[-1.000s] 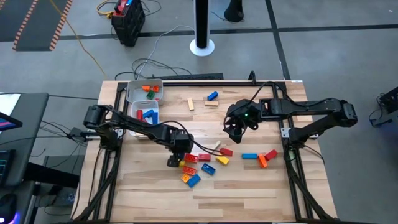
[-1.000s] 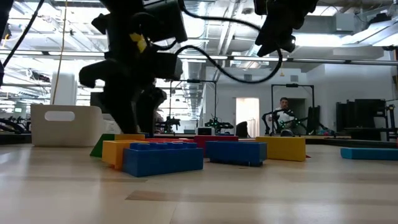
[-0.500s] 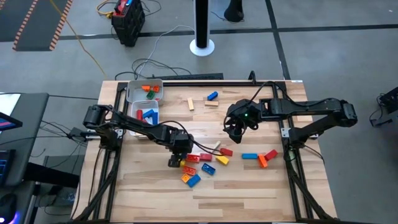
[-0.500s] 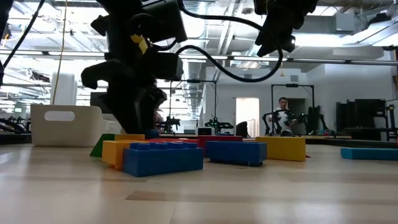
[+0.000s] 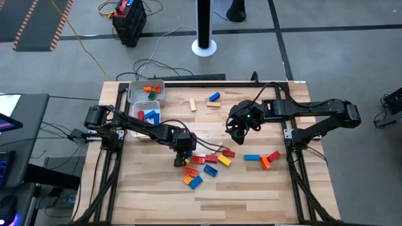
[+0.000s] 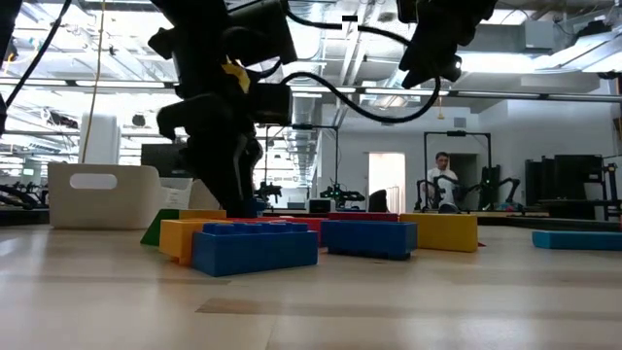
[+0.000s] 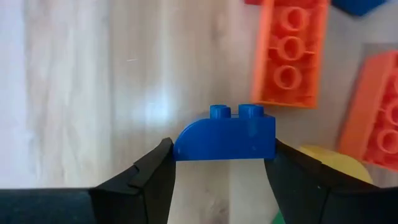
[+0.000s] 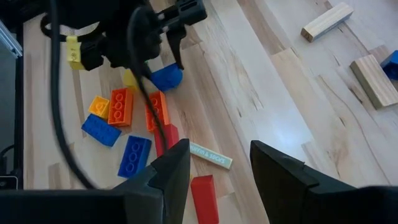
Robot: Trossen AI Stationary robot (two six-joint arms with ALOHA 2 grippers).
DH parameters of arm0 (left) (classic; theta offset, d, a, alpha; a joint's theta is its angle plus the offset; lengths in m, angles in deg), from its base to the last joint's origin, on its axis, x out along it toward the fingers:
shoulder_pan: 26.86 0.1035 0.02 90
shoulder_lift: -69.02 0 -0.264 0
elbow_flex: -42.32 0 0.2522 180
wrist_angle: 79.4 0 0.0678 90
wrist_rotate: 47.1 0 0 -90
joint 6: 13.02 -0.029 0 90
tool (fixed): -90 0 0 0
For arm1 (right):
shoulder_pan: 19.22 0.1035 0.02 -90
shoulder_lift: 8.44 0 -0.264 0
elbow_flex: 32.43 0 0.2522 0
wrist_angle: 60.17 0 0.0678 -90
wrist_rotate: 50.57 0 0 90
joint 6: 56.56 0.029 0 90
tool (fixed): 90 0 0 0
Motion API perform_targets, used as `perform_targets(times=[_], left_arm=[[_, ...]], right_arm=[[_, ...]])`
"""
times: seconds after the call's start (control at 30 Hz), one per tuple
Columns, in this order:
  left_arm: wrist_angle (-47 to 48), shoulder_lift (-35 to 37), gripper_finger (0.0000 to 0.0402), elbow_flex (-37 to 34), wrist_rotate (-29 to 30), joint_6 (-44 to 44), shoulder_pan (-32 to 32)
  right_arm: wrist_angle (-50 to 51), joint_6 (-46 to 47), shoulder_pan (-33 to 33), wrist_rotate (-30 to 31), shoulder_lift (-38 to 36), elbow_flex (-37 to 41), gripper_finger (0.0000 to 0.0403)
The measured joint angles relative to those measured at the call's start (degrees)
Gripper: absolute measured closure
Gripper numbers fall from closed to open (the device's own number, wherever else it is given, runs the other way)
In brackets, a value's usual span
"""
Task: Sort blocks by size
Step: Put the small blue game piece into the gray bin
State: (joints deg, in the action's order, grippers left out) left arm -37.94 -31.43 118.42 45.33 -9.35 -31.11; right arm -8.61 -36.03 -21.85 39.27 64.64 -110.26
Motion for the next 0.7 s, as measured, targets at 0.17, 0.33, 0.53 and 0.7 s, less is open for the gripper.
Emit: perform_targets(times=[0.17, 0.33, 0.53, 0.7], left_arm=[[2.11, 1.5, 0.0184, 0.0, 0.01, 2.05, 2.29], [5.51, 5.01, 0.0184, 0.02, 0.4, 1.56, 5.42], [11.21, 11.1, 0.0185, 0.02, 6.06, 3.03, 12.22], [12.55, 16.02, 0.0185, 0.02, 14.28, 7.26, 20.41]], right_arm=[[2.99, 0.09, -0.88, -0.02, -0.67, -0.02, 0.0209], [3.89, 2.69, -2.72, 4.42, -4.08, -0.02, 0.0209], [4.96, 4.91, -4.95, 12.74, -8.83, -0.02, 0.0209], [5.04, 4.52, -5.62, 13.07, -9.9, -0.02, 0.0209]])
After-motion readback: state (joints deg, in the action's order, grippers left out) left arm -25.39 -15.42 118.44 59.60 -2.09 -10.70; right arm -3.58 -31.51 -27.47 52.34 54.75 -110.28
